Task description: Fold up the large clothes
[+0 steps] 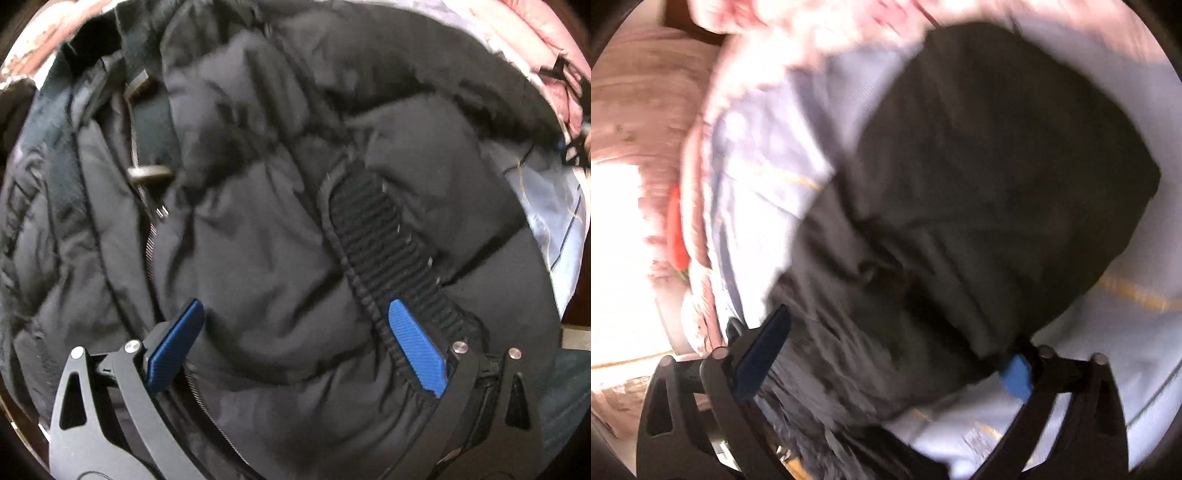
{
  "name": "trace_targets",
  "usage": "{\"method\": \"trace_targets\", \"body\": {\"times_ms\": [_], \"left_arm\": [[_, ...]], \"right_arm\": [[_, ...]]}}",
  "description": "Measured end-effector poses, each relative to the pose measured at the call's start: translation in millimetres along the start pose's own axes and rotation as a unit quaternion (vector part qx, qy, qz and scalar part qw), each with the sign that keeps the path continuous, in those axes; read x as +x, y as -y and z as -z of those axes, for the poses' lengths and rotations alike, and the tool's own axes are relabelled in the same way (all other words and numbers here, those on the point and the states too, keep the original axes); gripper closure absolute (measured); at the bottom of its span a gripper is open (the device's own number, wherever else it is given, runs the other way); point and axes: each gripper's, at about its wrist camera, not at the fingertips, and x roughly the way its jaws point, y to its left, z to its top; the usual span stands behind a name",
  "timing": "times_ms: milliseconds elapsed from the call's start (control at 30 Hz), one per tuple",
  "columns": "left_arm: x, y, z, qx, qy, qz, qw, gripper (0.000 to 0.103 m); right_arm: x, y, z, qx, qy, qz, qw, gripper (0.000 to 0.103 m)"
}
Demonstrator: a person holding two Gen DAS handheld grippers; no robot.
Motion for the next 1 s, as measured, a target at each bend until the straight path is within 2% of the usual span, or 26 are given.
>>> {"method": "trace_targets", "body": {"times_ms": [33, 67, 100, 200, 267, 333, 400, 433, 467, 500, 533, 567, 600, 633, 667, 700, 733, 767, 800, 833, 867, 933, 1000], "left_arm": [[2.7, 0.2, 0.1, 0.0, -0.005, -0.001, 1.0, 0.002], [3.8, 0.5, -0.1, 0.001, -0.004, -0.003, 1.0, 0.002], [3.0, 0.9, -0.9, 0.003, 0.0, -0.006, 1.0, 0.002], [-1.5, -1.0, -7.1, 0.004, -0.003, -0.009, 0.9999, 0.002], [-5.5, -3.5, -10.2, -0.003, -0.012, -0.003, 0.9999, 0.002], [-23.1, -15.3, -4.5, -0.041, -0.015, -0.005, 0.999, 0.002], [-42.9, -42.8, 0.1, -0.089, -0.008, -0.004, 0.996, 0.002], [-60.6, -69.7, 2.6, -0.13, 0.005, -0.002, 0.9915, 0.002], [-75.0, -93.3, 5.4, -0.166, 0.019, -0.002, 0.9859, 0.002], [-95.1, -128.1, 11.1, -0.22, 0.045, -0.003, 0.9745, 0.002], [-108.3, -151.6, 15.8, -0.253, 0.064, -0.007, 0.9654, 0.002], [-124.6, -181.7, 23.7, -0.295, 0.091, -0.018, 0.9511, 0.002], [-133.2, -201.5, 30.6, -0.322, 0.106, -0.034, 0.9403, 0.002], [-142.2, -227.1, 42.4, -0.357, 0.12, -0.059, 0.9245, 0.002], [-145.4, -243.7, 51.9, -0.384, 0.125, -0.071, 0.9123, 0.002], [-147.3, -257.3, 61.6, -0.405, 0.126, -0.073, 0.9026, 0.002], [-148.0, -276.7, 68.6, -0.43, 0.123, -0.058, 0.8927, 0.002], [-146.8, -290.2, 71.2, -0.442, 0.118, -0.045, 0.8878, 0.002], [-143.7, -293.1, 72.2, -0.451, 0.115, -0.035, 0.8843, 0.002], [-140.3, -299.8, 76.3, -0.459, 0.111, -0.024, 0.8812, 0.002], [-136.4, -301.3, 81.7, -0.461, 0.108, -0.019, 0.8807, 0.002], [-127.0, -296.7, 74.5, -0.45, 0.107, -0.011, 0.8867, 0.002], [-115.3, -293.8, 69.3, -0.429, 0.118, -0.012, 0.8955, 0.002]], "right_arm": [[-9.7, -9.9, 1.3, -0.023, 0.022, 0.007, 0.999, 0.067], [-16.5, -16.1, 6.0, -0.037, 0.034, -0.002, 0.999, 0.079], [-22.7, -21.3, 7.9, -0.05, 0.047, -0.017, 0.998, 0.086], [-45.7, -57.2, 23.5, -0.101, 0.082, -0.063, 0.989, 0.089], [-58.3, -90.9, 41.2, -0.134, 0.075, -0.134, 0.979, 0.089], [-68.3, -134.4, 72.5, -0.179, 0.043, -0.21, 0.96, 0.089], [-69.0, -189.4, 124.8, -0.252, -0.008, -0.261, 0.932, 0.089], [-63.9, -218.5, 164.5, -0.299, -0.044, -0.275, 0.913, 0.089], [-56.4, -235.6, 193.2, -0.33, -0.067, -0.277, 0.9, 0.089], [-45.3, -252.4, 229.1, -0.368, -0.095, -0.271, 0.884, 0.089], [-29.1, -266.8, 270.9, -0.41, -0.129, -0.251, 0.868, 0.089], [-10.1, -274.8, 309.5, -0.447, -0.159, -0.221, 0.852, 0.088], [8.2, -275.9, 342.2, -0.477, -0.184, -0.191, 0.838, 0.085], [21.7, -275.3, 361.2, -0.495, -0.198, -0.169, 0.829, 0.083], [43.9, -269.5, 388.6, -0.519, -0.225, -0.127, 0.815, 0.075], [65.6, -259.8, 409.3, -0.531, -0.259, -0.083, 0.802, 0.06], [83.9, -247.2, 422.6, -0.534, -0.284, -0.032, 0.796, 0.055], [95.3, -237.7, 428.6, -0.532, -0.299, 0.002, 0.792, 0.05], [103.0, -227.5, 431.5, -0.529, -0.312, 0.032, 0.789, 0.049], [104.4, -222.7, 430.4, -0.523, -0.32, 0.043, 0.789, 0.048], [99.6, -218.0, 426.0, -0.513, -0.325, 0.044, 0.793, 0.046], [82.1, -215.0, 409.6, -0.497, -0.323, 0.025, 0.805, 0.035], [61.2, -231.9, 381.4, -0.486, -0.311, -0.024, 0.816, 0.002]]}}
